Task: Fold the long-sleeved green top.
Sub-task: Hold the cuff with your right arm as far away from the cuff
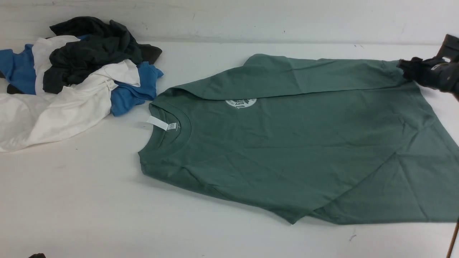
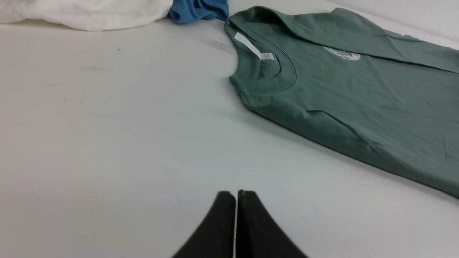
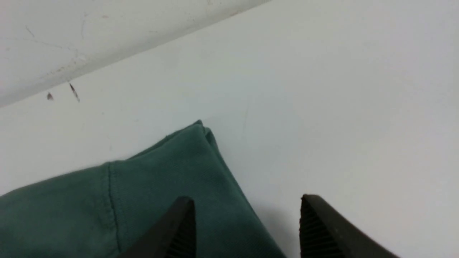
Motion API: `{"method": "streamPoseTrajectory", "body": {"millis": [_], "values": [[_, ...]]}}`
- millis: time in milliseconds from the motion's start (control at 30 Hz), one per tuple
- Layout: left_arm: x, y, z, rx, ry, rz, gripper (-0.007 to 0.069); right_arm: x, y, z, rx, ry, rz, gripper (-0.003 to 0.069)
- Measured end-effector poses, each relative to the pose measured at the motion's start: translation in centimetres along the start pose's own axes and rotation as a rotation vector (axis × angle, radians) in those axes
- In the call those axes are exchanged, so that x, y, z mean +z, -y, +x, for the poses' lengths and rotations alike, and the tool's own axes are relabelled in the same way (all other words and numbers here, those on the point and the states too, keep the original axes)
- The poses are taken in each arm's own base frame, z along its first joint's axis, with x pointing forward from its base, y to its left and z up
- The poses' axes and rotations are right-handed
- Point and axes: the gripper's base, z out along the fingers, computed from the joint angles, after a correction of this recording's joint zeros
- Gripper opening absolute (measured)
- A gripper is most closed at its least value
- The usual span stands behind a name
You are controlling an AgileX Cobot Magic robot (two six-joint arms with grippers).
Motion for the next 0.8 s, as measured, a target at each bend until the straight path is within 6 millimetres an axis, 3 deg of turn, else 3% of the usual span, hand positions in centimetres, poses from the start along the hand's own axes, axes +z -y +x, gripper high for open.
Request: {"method": "streamPoseTrajectory", "body": {"millis": [100, 200, 367, 433, 600, 800], "values": [[0.0, 0.0, 0.0, -0.001, 0.000, 0.000, -0.0004, 0.1, 0.0, 0.2, 0.001, -0.003, 0.000, 0.0353], [0.0, 0.0, 0.0, -0.001, 0.000, 0.000, -0.0004, 0.4, 0.2, 0.9, 0.002, -0.014, 0.003, 0.0282], [0.0, 0.0, 0.0, -0.001, 0.000, 0.000, -0.0004, 0.4, 0.2, 0.9, 0.024, -0.021, -0.002, 0.0062], [0.0, 0.0, 0.0, -0.001, 0.000, 0.000, -0.0004, 0.3, 0.1, 0.6, 0.028, -0.027, -0.006, 0.0024], [0.0, 0.0, 0.0, -0.001, -0.001, 0.000, -0.0004, -0.3, -0.3, -0.6, 0.026, -0.045, -0.018, 0.0012], [0.0, 0.0, 0.0, -0.001, -0.001, 0.000, -0.0004, -2.0, -0.5, -4.1, 0.022, -0.007, -0.032, 0.0012]]}}
